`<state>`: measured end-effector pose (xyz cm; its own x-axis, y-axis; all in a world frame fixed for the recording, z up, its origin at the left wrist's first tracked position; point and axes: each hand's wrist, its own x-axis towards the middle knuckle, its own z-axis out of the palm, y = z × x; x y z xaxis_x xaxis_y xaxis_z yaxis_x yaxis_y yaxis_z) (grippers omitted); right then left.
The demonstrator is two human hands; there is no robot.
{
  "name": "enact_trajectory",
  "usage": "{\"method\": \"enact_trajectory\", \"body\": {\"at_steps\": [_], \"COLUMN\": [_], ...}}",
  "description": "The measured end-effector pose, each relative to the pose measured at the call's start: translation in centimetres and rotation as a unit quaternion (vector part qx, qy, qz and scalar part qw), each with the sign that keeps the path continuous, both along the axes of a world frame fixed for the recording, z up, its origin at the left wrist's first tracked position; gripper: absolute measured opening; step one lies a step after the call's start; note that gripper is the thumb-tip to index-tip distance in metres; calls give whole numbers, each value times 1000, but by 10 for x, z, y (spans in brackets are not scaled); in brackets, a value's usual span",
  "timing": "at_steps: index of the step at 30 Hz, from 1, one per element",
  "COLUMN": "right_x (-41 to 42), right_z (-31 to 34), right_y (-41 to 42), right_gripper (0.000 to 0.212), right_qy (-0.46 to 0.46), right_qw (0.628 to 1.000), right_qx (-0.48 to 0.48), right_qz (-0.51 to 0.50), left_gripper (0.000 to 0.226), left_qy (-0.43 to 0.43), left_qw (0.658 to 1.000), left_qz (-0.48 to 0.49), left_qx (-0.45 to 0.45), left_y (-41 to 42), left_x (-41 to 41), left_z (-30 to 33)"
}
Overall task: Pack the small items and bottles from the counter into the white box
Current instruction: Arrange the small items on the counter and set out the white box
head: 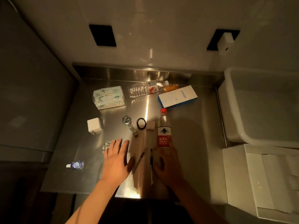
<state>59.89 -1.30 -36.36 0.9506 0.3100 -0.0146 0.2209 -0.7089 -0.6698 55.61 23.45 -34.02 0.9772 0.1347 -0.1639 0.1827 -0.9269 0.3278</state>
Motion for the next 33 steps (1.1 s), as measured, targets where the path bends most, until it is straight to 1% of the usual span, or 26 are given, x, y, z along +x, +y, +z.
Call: {"method": "enact_trajectory", "body": {"at_steps": [3,7,11,14,16,19,23,27,30,33], "right_x": [-2,6,21,39,52,69,90,104,113,117], "right_z": [5,9,19,27,31,34,33,22,17,14], "right_y": [7,13,28,50,65,87,113,129,138,144], "right_gripper": [61,71,74,75,75,78,81,87,88,85], "right_qy": [-14,-12,-35,-65,-48,-38,-4,-4,6,5], "right_qw": [999,990,989,981,981,981,979,961,949,937], "right_qx": [-22,-133,-139,-169,-167,-153,-139,-193,-219,-250], "right_qz": [30,40,25,65,84,111,148,198,226,243], "left_gripper": [74,77,83,74,69,73,84,86,86,92], "left_qy": [3,1,30,-4,-13,-14,-13,-35,-38,-18], "left_qw": [1000,997,993,992,990,990,994,991,994,993], "left_qz": [31,80,108,125,136,135,92,80,56,68], "left_qx": [0,-12,-17,-16,-22,-37,-51,-98,-81,-90], "left_y": [23,46,77,97,107,122,131,129,124,110], "left_x": [-6,-5,14,30,42,58,70,65,62,54], "left_z": [-2,-1,2,6,9,9,3,-4,-6,-5]}}
